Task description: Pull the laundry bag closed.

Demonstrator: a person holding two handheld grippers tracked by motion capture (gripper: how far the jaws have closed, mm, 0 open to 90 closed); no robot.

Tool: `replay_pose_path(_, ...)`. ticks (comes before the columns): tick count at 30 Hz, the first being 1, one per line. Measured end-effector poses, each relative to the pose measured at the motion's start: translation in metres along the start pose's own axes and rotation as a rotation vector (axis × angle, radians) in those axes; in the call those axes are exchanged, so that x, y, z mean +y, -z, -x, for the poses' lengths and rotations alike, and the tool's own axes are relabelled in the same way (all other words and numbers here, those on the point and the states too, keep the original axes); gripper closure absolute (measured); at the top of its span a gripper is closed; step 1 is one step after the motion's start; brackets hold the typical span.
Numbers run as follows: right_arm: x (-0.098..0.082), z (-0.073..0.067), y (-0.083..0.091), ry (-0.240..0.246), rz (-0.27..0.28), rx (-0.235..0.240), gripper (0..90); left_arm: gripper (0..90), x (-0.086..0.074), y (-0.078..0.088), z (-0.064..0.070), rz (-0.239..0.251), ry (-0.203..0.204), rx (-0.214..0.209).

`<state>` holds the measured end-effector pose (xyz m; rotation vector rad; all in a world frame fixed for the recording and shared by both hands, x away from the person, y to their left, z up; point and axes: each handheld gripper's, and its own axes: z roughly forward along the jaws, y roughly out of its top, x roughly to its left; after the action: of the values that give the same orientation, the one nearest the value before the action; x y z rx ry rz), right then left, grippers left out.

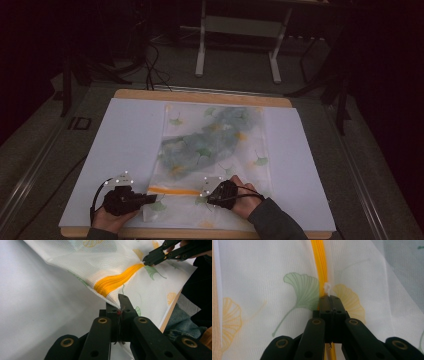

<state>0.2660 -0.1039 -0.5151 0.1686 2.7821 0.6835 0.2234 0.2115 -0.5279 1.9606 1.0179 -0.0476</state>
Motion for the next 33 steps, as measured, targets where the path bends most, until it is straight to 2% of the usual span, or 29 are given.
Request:
replay_pose_path(12,-0.006,0.002,0.007,0.004,-0.015,-0.020,90.0,88.6,0.000,0.001,-0.001,0.002,0.000,0.004)
replay_pose_path(33,-0.028,0.011,0.020,-0.037,-0.029,-0.029,90.0,88.6,0.000,0.003,-0.002,0.007,0.009,-0.002)
